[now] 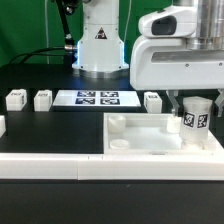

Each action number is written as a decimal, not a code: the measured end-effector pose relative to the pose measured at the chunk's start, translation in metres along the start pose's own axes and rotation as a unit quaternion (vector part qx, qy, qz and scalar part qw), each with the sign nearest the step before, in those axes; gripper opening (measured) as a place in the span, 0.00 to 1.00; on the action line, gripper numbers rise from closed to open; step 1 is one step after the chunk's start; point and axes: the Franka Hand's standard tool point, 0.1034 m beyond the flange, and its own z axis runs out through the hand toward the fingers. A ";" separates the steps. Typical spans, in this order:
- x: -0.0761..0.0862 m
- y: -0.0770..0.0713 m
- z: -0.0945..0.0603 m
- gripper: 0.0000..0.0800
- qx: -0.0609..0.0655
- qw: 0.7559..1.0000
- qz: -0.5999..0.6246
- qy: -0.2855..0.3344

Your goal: Assemble square table

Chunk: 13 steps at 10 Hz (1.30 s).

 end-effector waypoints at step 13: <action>0.004 0.001 0.013 0.50 0.064 0.729 0.680 -0.029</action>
Offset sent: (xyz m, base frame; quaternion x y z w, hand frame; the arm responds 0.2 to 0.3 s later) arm -0.0223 0.0024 -0.0214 0.0975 -0.0040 0.6476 0.7557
